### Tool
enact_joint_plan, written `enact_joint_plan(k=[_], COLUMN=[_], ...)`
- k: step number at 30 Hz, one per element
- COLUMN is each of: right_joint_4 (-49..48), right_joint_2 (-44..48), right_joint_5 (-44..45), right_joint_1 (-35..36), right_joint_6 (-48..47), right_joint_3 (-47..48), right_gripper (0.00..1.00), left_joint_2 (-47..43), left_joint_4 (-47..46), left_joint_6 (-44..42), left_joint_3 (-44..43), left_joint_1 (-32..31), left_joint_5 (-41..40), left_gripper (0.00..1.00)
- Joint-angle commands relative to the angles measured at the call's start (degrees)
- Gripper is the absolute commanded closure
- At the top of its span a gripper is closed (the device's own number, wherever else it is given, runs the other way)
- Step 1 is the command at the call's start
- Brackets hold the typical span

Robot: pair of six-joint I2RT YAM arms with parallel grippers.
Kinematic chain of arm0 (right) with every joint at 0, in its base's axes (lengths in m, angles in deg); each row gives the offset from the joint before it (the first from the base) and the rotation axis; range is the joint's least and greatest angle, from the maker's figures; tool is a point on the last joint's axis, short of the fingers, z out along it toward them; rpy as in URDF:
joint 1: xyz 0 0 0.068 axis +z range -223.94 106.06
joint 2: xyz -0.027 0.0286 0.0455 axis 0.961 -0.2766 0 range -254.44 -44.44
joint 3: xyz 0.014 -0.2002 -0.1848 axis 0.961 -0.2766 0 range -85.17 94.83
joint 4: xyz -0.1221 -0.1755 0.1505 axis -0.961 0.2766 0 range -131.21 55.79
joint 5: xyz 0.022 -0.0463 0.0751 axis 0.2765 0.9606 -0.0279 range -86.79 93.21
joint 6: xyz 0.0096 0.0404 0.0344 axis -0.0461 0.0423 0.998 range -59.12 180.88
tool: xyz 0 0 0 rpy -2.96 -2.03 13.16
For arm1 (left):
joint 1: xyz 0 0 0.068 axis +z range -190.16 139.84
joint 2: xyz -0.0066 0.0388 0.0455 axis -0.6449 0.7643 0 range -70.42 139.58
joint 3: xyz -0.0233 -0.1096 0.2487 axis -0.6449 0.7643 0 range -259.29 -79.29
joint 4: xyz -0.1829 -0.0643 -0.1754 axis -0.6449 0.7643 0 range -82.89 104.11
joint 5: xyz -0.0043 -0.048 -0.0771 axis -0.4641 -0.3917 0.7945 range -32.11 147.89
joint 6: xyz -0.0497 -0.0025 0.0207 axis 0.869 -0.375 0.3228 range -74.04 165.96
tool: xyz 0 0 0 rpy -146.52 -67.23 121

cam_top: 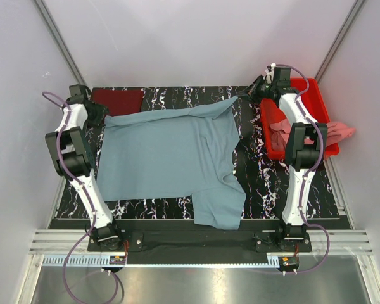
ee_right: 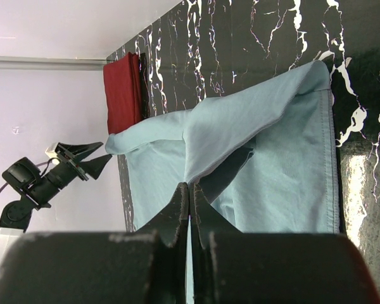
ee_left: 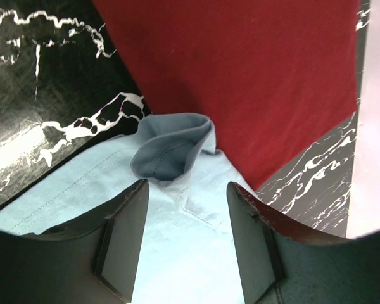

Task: Fold and stack the t-shirts
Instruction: Fold the tshirt

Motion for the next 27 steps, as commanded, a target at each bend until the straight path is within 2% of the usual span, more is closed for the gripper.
enact_joint_plan(k=[1, 6, 7, 9, 10, 16, 17, 19, 27], right_joint_4=[-2.01, -2.27, -2.27, -2.10, -2.01, -1.66, -1.57, -1.13, 1.86], right_joint_2=[3.66, 3.30, 3.30, 3.13, 2.95, 2.16, 1.99, 2.16, 4.18], right_joint_5=[-0.09, 0.00, 0.17, 0.08, 0.08, 0.26, 0.26, 0.44, 4.65], right_joint_1=[0.05, 0.05, 0.05, 0.05, -0.03, 0.05, 0.05, -0.03, -0.03], right_joint_6=[-0.10, -0.02, -0.10, -0.10, -0.10, 0.16, 0.25, 0.07, -1.95], right_joint_3=[1.26, 1.35, 1.35, 1.61, 2.05, 3.90, 4.16, 4.86, 10.30], right_gripper=[1.00, 1.00, 1.00, 1.00, 1.00, 1.00, 1.00, 1.00, 1.00], left_joint_2=[0.63, 0.99, 1.33, 1.95, 2.30, 3.88, 3.80, 3.01, -8.23], left_joint_4=[0.54, -0.51, -0.69, -0.25, 0.01, -0.69, -0.43, -0.69, -3.06], left_joint_6=[0.85, 0.94, 0.68, 0.15, 0.06, -0.55, -0.64, -1.34, -8.01], left_joint_3=[-1.16, -0.54, -0.98, -1.85, -2.73, -3.97, -4.40, -4.67, -0.55], left_joint_1=[0.17, 0.17, 0.25, 0.17, 0.17, 0.25, 0.17, 0.17, 0.17], left_joint_5=[-0.41, -0.32, -0.05, 0.21, 0.56, 1.44, 1.62, 1.45, -1.28], left_gripper=[0.45, 0.54, 0.61, 0.65, 0.71, 0.81, 0.90, 1.00, 1.00])
